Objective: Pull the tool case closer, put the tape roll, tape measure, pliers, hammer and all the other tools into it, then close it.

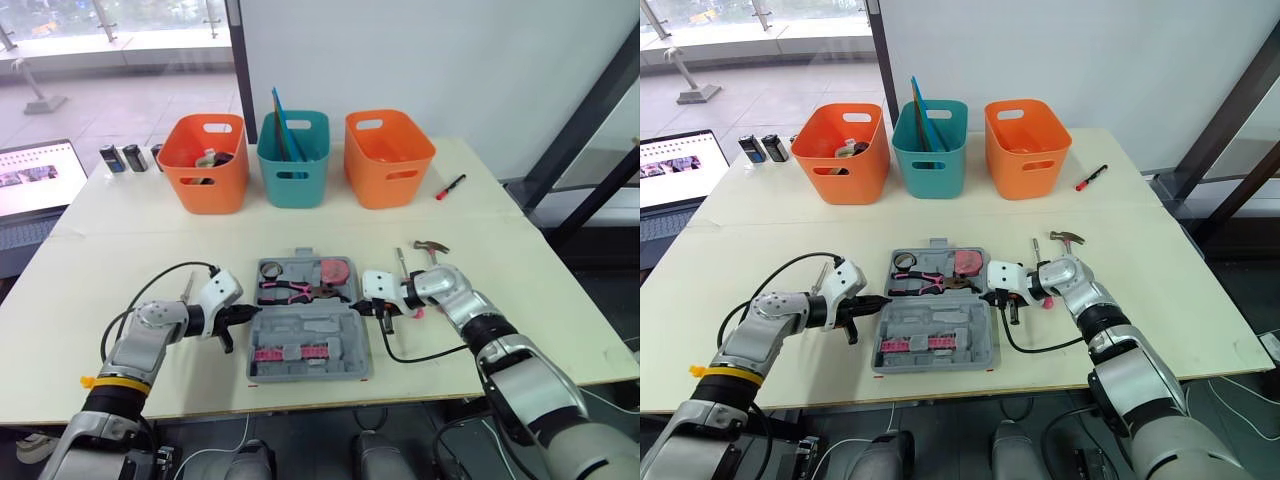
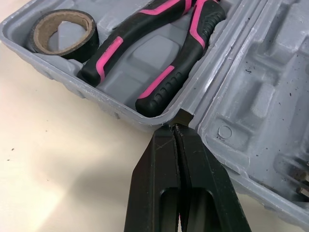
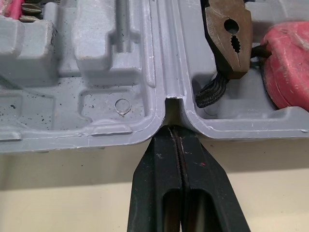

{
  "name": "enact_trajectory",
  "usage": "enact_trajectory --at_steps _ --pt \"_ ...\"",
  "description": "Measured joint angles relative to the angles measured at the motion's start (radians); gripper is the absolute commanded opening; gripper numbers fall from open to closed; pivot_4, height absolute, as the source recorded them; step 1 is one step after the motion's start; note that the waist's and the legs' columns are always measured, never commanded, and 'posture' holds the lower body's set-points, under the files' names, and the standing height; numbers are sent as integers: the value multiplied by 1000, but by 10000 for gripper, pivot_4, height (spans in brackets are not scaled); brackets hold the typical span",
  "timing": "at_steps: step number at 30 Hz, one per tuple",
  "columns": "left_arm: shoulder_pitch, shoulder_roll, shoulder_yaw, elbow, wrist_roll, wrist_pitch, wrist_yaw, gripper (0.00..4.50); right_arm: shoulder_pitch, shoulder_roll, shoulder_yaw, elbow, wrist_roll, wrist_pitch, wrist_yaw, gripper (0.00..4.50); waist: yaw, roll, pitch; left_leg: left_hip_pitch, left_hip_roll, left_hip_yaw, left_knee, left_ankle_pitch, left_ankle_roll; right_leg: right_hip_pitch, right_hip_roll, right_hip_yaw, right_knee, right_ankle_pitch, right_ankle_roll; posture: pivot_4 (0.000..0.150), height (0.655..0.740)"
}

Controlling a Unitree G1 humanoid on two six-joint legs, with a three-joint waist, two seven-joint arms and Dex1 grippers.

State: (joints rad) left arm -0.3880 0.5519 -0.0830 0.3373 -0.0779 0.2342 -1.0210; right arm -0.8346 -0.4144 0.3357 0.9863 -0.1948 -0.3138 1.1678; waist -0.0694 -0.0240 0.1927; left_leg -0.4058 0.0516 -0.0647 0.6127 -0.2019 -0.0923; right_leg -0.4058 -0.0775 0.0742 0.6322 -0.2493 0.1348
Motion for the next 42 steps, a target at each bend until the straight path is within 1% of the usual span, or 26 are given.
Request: enact_trajectory --at_steps 6,11,18,22,24,25,26,27,30,33,34,37,40,42 --pt "3 11 0 -9 -15 -1 -4 687 -9 1 0 22 0 -11 -2 0 0 0 0 0 0 0 0 0 0 0 0 0 0 0 0 1500 7344" --pt "43 42 20 -39 -37 -2 0 687 -10 -5 -5 23 5 -10 4 0 0 0 0 0 0 0 -1 0 0 0 0 0 0 0 0 1500 7344" --pt "147 116 112 -81 -83 3 5 687 -2 -99 -50 13 24 21 24 0 1 1 1 -2 0 0 -1 0 0 -1 0 0 -1 -2 -2 1500 7344" --pt "237 117 224 -199 -182 24 16 687 64 -143 -132 -103 136 76 101 0 -1 1 1 -2 0 0 -2 0 0 -2 0 0 0 -2 -1 1500 7344" --pt "308 120 300 -270 -234 22 21 687 122 -170 -186 -216 219 141 152 0 -2 1 1 -1 0 0 -3 0 0 -2 0 0 0 -3 -1 1500 7344" --pt "354 126 339 -298 -255 21 23 5713 154 -191 -214 -273 260 174 167 5390 -2 2 1 -2 0 0 -3 0 0 -3 0 0 0 -3 -1 1500 7344" --pt "401 127 379 -317 -273 20 27 8762 183 -210 -246 -324 298 207 176 8175 -1 2 2 -2 0 0 -3 0 0 -3 0 0 -1 -3 -1 1500 7344" --pt "448 128 424 -325 -290 19 32 12849 214 -233 -283 -369 336 241 177 12149 0 2 2 -2 0 0 -2 0 0 -3 -1 0 -1 -3 -2 1500 7344" --pt "571 123 542 -340 -323 3 61 29033 301 -296 -388 -456 424 311 165 28184 5 1 2 -2 0 0 -1 0 0 -2 -1 0 -2 -3 -2 1500 7344" --pt "692 107 669 -322 -324 -79 97 44908 392 -341 -507 -450 503 377 126 43877 5 0 2 -2 0 3 0 -1 0 -2 -4 0 -4 -3 -3 1500 7344" --pt "728 102 712 -299 -324 -107 110 45000 411 -351 -549 -431 530 405 108 44508 2 0 2 -2 -1 4 0 -1 0 -3 -5 1 -4 -3 -3 1500 7344" --pt "779 87 788 -246 -330 -169 124 45000 426 -360 -621 -391 569 434 76 44508 -3 0 2 -2 -1 4 0 -1 -1 -5 -5 1 -4 -4 -2 1500 7344" --pt "818 70 833 -176 -352 -225 107 45000 430 -375 -643 -323 569 407 61 44508 -5 0 2 -2 0 5 -1 -1 -1 -6 -5 1 -6 -3 -2 1500 7344" --pt "843 67 859 -147 -370 -241 98 45000 442 -391 -646 -286 558 374 61 44508 -4 0 2 -3 0 5 -2 -2 0 -7 -5 1 -9 -2 -5 1500 7344"
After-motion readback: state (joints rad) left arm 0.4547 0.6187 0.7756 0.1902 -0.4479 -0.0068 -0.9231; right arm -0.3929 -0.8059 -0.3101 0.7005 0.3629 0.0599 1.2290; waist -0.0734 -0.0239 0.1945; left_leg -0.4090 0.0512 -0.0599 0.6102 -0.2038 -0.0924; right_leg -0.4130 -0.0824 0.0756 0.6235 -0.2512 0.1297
